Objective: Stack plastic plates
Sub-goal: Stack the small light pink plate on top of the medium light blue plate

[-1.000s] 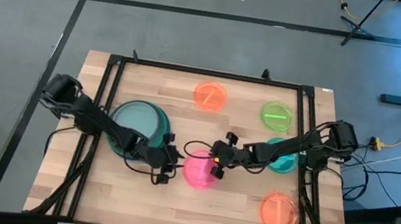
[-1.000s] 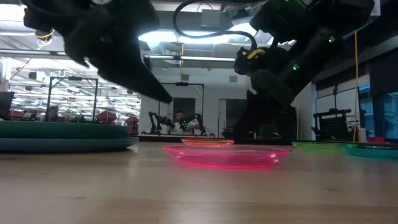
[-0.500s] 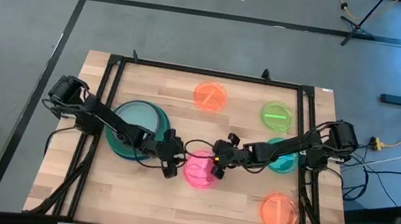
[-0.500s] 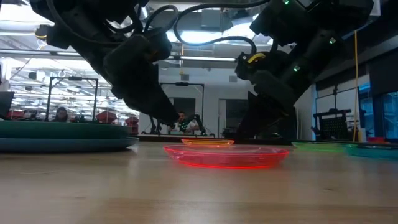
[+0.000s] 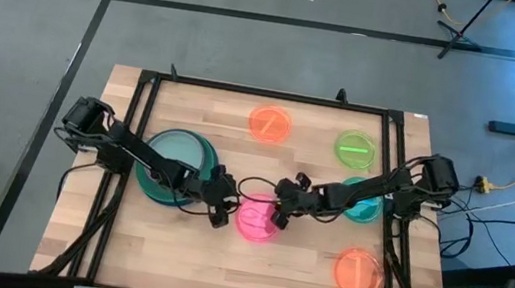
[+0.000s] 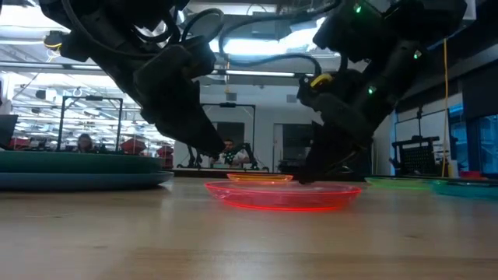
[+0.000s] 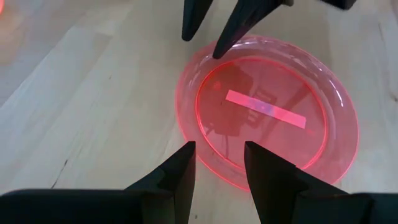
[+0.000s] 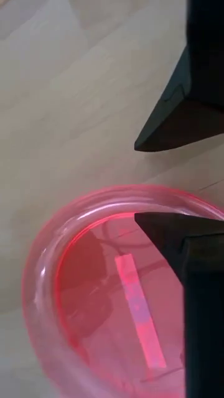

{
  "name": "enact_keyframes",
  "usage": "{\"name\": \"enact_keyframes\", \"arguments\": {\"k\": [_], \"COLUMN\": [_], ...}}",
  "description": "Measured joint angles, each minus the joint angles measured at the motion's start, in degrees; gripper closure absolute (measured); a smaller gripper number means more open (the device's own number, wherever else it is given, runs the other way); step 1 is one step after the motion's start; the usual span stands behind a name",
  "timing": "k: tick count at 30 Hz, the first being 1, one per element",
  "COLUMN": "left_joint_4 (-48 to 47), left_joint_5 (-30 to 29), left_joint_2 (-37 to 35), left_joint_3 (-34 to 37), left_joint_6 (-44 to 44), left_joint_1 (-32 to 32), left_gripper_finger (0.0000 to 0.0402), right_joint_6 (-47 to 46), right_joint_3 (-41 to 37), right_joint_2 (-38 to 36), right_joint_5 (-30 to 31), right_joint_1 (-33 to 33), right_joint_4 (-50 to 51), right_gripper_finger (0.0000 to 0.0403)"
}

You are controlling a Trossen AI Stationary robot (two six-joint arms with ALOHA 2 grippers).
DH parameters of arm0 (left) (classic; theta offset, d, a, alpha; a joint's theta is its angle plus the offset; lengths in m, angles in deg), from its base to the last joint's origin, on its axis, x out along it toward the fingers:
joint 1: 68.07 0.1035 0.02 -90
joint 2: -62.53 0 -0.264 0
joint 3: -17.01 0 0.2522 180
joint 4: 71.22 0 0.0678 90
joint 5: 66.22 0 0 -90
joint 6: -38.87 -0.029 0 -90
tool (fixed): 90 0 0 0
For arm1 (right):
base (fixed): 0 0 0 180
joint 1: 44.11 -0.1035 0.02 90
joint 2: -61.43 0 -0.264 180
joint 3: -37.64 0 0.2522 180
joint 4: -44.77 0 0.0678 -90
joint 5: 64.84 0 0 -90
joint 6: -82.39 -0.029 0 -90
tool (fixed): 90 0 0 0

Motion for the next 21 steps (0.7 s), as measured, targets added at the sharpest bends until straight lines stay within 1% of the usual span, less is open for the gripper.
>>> {"name": "enact_keyframes", "arguments": {"k": [2,7,10,14,21], "left_joint_4": [-0.03,0.21,0.95,1.53,1.36], "left_joint_5": [0.02,0.07,-0.1,-0.11,-0.11], "left_joint_2": [0.0,0.0,0.0,-0.04,-0.04], "left_joint_3": [0.0,-0.02,0.0,0.0,0.0], "left_joint_6": [0.0,-0.1,-1.11,-1.53,-2.08], "left_joint_1": [-0.3,-0.29,-0.15,-0.15,-0.18], "left_gripper_finger": [0.0271,0.0271,0.0271,0.0271,0.0271], "right_joint_6": [-1.1,-0.94,-0.89,0.09,1.19], "right_joint_3": [-0.05,0.11,0.2,0.15,0.11], "right_joint_2": [0.57,2.88,3.3,3.37,3.48], "right_joint_5": [-0.24,-1.84,-1.89,-1.57,1.05], "right_joint_1": [0.0,0.0,0.0,0.02,0.0], "right_joint_4": [1.12,-1.38,-1.24,-1.52,-1.57], "right_gripper_finger": [0.0242,0.0242,0.0253,0.029,0.0374]}}
